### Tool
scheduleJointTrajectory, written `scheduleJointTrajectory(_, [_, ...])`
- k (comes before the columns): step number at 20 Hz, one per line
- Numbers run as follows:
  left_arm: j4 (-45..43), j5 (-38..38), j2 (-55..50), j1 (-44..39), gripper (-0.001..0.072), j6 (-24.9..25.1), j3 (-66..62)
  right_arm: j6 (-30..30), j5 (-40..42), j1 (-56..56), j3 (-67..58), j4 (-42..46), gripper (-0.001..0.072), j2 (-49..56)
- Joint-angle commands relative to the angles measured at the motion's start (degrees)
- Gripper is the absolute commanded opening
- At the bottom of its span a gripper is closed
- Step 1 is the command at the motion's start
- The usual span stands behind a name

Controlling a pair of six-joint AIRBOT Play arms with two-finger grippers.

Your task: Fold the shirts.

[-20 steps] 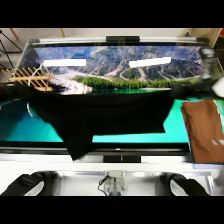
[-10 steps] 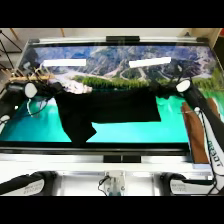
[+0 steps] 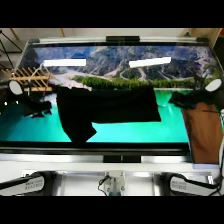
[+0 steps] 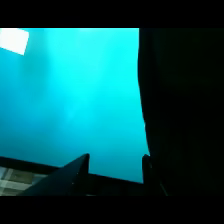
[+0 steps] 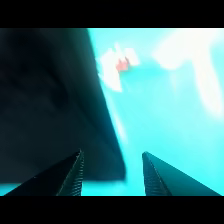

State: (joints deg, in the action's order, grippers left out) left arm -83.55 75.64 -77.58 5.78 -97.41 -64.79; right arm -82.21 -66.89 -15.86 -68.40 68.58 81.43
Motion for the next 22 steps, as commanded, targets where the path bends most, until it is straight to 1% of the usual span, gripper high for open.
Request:
scheduleJointTrajectory(1, [8.83, -3.28, 0.61, 0.55, 0.0406, 5.27, 8.87, 0.85, -8.33, -2.45, 2.84, 3.26, 0.0493, -0.46])
scheduleJointTrajectory(3, [11.63, -10.38, 0.59, -1.7, 0.0406, 5.22, 12.48, 0.83, -7.26, -1.62, 3.98, 2.84, 0.0493, -0.46])
scheduleJointTrajectory(5, [11.74, -15.04, 0.02, -3.91, 0.0406, 4.59, 13.79, 0.85, -6.82, -1.09, 4.02, 2.95, 0.0494, -0.42])
scheduleJointTrajectory(6, [11.74, -16.63, -0.5, -4.61, 0.0405, 4.61, 13.81, 0.92, -6.62, -1.05, 4.02, 3.02, 0.0524, -0.39])
scheduleJointTrajectory(7, [11.58, -18.03, -0.98, -5.05, 0.0404, 4.57, 13.79, 1.64, -6.51, -1.07, 4.02, 2.93, 0.064, -0.39])
scheduleJointTrajectory(8, [11.39, -19.08, -1.27, -5.09, 0.04, 4.57, 13.79, 2.6, -6.6, -1.07, 4.02, 2.95, 0.0667, -0.35])
scheduleJointTrajectory(9, [10.97, -19.76, -1.33, -4.96, 0.0376, 4.52, 13.79, 2.89, -6.71, -1.07, 4.02, 2.95, 0.0667, -0.2])
scheduleJointTrajectory(10, [9.97, -19.78, -1.33, -4.7, 0.0285, 4.11, 13.75, 3.02, -6.71, -1.05, 4.02, 2.91, 0.0666, 0.07])
scheduleJointTrajectory(12, [8.15, -19.61, -1.33, -4.61, 0.0204, 3.23, 13.75, 3.15, -6.38, -1.05, 4.02, 2.47, 0.0666, 1.4])
scheduleJointTrajectory(13, [8.09, -19.54, -1.33, -4.61, 0.0119, 3.26, 13.75, 3.32, -6.23, -1.05, 4.02, 2.36, 0.0666, 2.45])
scheduleJointTrajectory(14, [8.11, -19.52, -1.33, -4.61, 0.0092, 3.26, 13.75, 3.48, -5.99, -1.05, 4.02, 2.01, 0.0665, 3.67])
scheduleJointTrajectory(15, [8.11, -19.45, -1.27, -4.61, 0.004, 3.28, 13.75, 3.96, -5.35, -1.05, 4.02, 1.38, 0.0649, 5.05])
scheduleJointTrajectory(18, [8.11, -18.75, -1.05, -4.61, 0.0039, 3.28, 13.75, 4.48, -3.15, -0.83, 4.02, -1.38, 0.0649, 8.22])
scheduleJointTrajectory(22, [8.11, -17.09, -1.03, -4.63, 0.0039, 3.28, 13.73, 5.01, -1.4, 2.27, 4.02, -2.64, 0.0649, 12.02])
